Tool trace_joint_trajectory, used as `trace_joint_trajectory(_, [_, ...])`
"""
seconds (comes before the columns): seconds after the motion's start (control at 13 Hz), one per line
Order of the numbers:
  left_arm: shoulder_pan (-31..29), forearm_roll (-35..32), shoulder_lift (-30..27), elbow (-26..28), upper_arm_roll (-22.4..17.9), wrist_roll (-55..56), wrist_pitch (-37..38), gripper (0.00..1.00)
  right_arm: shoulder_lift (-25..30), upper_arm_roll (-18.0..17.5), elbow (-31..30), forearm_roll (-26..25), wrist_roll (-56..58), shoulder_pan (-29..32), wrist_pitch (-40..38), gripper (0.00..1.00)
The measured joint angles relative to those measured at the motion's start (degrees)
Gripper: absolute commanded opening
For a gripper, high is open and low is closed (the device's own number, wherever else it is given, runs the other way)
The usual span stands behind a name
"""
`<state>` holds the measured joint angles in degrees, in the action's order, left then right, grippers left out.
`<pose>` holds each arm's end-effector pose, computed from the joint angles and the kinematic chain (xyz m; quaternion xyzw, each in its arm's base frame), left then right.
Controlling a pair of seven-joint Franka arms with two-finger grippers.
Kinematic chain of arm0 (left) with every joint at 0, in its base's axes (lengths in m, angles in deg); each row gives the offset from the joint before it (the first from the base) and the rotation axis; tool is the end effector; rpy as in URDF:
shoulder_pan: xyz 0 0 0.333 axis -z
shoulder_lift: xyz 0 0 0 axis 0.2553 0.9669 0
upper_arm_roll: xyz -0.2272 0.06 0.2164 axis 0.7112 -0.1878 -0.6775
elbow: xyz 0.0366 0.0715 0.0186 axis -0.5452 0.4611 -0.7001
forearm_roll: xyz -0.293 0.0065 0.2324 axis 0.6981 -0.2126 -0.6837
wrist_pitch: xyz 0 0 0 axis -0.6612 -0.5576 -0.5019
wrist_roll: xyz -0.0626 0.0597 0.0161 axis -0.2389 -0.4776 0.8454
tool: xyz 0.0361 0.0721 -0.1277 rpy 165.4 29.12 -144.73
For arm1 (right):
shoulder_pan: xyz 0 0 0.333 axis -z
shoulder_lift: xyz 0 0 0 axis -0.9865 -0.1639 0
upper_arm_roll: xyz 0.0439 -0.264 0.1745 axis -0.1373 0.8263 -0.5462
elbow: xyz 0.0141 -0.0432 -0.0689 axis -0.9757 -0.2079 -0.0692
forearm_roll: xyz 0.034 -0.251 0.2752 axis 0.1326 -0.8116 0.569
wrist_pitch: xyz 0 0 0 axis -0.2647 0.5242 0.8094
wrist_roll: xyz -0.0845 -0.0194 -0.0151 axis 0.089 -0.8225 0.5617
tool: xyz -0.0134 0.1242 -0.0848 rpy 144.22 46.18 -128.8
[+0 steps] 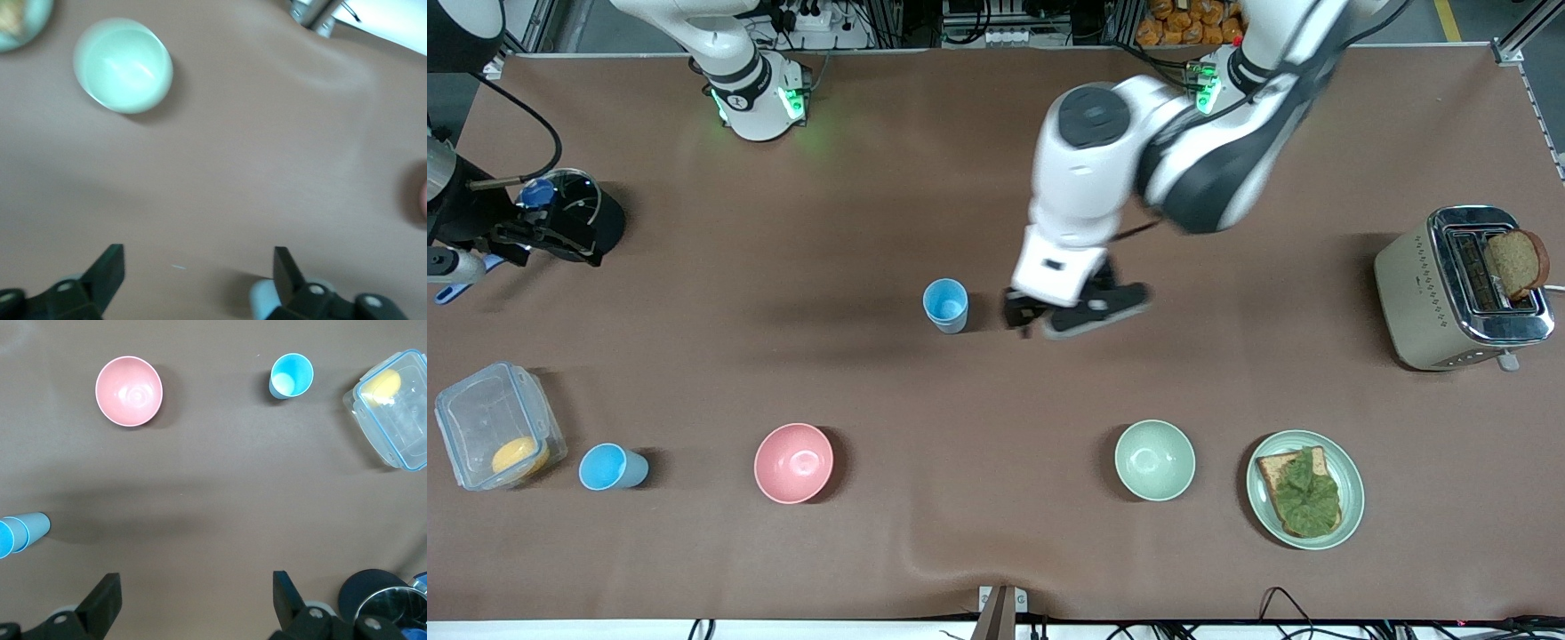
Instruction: Stack blue cups with both arms
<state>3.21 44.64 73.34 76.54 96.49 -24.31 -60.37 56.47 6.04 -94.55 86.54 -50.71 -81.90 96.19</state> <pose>0.5640 -0.3996 0.4557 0.9845 0.1458 0.0957 0.0178 0.5424 0.0053 0.5620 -0.9997 0.0177 -0.0013 0.0164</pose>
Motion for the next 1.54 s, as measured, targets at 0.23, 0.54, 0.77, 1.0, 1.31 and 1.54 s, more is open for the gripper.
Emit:
trace_joint_trajectory(0.23, [-6.4,2.6,-5.4,0.1,-0.1,-16.5,7.8,1.0,0.0,0.0,0.0,0.0,0.0,0.0,-0.3,1.0])
trace_joint_trajectory(0.54, [-17.0,7.5,-9.8,0.3,-0.1,-30.9,13.3,1.0,0.0,0.0,0.0,0.0,0.0,0.0,-0.6,1.0])
trace_joint_trajectory(0.77, [-20.7,7.9,-11.7,0.3,-0.1,-33.4,17.2,1.0,0.0,-0.1,0.0,0.0,0.0,0.0,-1.9,1.0])
trace_joint_trajectory(1.0, [-23.0,10.8,-14.0,0.4,-0.3,-36.4,18.4,1.0,0.0,-0.1,0.1,0.0,0.0,0.0,-2.1,1.0])
trace_joint_trajectory(1.31, [-23.1,15.4,-19.3,4.2,-8.8,-49.4,19.3,1.0,0.0,-0.1,0.1,0.0,0.0,0.0,-2.1,1.0])
trace_joint_trajectory(1.54, [-22.5,16.4,-22.4,8.3,-13.6,-55.0,19.3,1.0,0.0,-0.1,0.1,0.0,0.0,0.0,-2.2,1.0])
